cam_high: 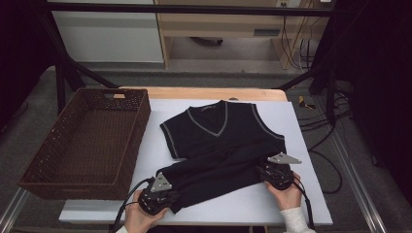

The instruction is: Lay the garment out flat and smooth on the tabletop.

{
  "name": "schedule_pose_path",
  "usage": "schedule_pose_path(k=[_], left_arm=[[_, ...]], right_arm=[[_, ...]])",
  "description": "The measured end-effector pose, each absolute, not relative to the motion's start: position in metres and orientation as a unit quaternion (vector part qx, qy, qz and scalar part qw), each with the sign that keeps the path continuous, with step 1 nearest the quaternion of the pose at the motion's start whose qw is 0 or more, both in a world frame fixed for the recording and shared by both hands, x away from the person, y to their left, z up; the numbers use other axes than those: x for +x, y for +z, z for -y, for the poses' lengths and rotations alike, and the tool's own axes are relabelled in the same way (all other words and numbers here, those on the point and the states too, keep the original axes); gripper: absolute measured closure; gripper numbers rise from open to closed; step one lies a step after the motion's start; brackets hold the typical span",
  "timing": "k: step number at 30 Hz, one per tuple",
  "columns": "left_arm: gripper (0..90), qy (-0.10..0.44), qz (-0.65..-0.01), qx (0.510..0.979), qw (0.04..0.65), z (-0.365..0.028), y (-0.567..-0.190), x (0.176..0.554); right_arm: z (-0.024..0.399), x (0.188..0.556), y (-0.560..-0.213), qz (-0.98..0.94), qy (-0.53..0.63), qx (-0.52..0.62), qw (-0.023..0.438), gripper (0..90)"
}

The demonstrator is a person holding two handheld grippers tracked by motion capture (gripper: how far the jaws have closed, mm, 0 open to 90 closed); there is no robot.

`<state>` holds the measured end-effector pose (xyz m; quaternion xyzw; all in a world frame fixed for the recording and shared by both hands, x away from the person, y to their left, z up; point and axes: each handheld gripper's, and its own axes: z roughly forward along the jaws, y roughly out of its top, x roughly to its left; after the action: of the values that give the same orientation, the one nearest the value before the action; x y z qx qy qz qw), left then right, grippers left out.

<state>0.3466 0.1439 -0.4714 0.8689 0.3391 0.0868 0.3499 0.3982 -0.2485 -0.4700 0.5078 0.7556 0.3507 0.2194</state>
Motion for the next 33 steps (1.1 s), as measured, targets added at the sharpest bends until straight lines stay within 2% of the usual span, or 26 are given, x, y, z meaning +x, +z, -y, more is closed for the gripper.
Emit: schedule_pose_path(k=[2, 7, 11, 13, 15, 17, 19, 21, 22, 28, 33], left_arm=[[85.8, 0.082, -0.334, 0.873, 0.345, -0.145, -0.470, 0.347], [86.5, 0.069, -0.330, 0.875, 0.347, -0.163, -0.453, 0.343], [86.5, 0.054, -0.323, 0.879, 0.347, -0.179, -0.443, 0.332], [86.2, 0.060, -0.318, 0.877, 0.355, -0.181, -0.442, 0.327], [84.5, 0.062, -0.315, 0.877, 0.358, -0.178, -0.444, 0.327], [77.4, 0.072, -0.323, 0.871, 0.362, -0.176, -0.447, 0.329], [65.2, 0.089, -0.342, 0.859, 0.371, -0.177, -0.448, 0.334], [52.4, 0.110, -0.357, 0.848, 0.377, -0.180, -0.450, 0.338], [49.2, 0.115, -0.368, 0.842, 0.378, -0.183, -0.451, 0.341], [39.1, 0.124, -0.405, 0.831, 0.361, -0.186, -0.470, 0.351], [36.6, 0.134, -0.410, 0.829, 0.357, -0.184, -0.478, 0.354]], right_arm=[[0.253, 0.395, -0.465, -0.752, 0.353, 0.516, 0.210, 81.2], [0.276, 0.374, -0.446, -0.745, 0.375, 0.524, 0.170, 82.6], [0.295, 0.349, -0.435, -0.745, 0.393, 0.528, 0.106, 82.7], [0.299, 0.339, -0.438, -0.754, 0.376, 0.534, 0.078, 81.9], [0.300, 0.333, -0.448, -0.765, 0.357, 0.531, 0.069, 75.4], [0.300, 0.330, -0.455, -0.769, 0.349, 0.527, 0.088, 65.4], [0.303, 0.332, -0.457, -0.770, 0.353, 0.519, 0.114, 54.1], [0.305, 0.335, -0.456, -0.767, 0.359, 0.513, 0.138, 48.2], [0.305, 0.337, -0.457, -0.767, 0.362, 0.510, 0.145, 43.2], [0.302, 0.353, -0.467, -0.769, 0.358, 0.501, 0.171, 34.1], [0.302, 0.369, -0.476, -0.765, 0.353, 0.508, 0.180, 33.1]])
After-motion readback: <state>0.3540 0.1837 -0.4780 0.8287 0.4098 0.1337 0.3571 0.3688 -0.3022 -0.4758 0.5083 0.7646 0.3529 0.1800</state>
